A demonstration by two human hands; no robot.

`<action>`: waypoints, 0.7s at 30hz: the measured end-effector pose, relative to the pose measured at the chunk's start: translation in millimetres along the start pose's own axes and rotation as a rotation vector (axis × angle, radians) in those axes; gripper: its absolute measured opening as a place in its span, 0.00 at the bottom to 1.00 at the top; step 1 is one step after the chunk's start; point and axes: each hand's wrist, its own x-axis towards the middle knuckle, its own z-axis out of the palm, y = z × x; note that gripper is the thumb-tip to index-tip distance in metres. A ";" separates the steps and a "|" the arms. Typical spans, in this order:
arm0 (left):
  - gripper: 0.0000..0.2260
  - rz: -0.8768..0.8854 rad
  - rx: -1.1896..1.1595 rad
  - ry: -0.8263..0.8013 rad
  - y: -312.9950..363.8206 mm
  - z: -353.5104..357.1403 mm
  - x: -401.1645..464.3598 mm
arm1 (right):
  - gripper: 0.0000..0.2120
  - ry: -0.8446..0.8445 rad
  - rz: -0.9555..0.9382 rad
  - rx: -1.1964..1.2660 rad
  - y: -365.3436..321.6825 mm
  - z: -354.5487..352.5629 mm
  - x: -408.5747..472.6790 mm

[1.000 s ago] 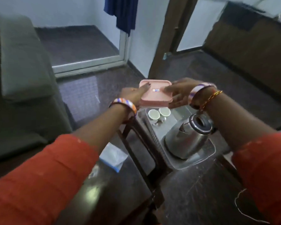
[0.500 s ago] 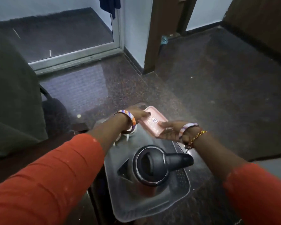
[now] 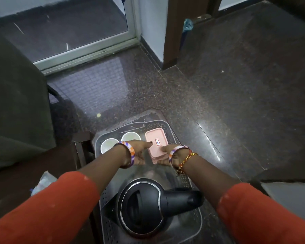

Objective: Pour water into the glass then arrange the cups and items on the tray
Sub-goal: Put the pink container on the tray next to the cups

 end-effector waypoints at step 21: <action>0.06 0.132 -0.229 -0.140 7.8 3.5 5.5 | 0.19 0.062 -0.059 -0.228 -15.4 3.3 -9.9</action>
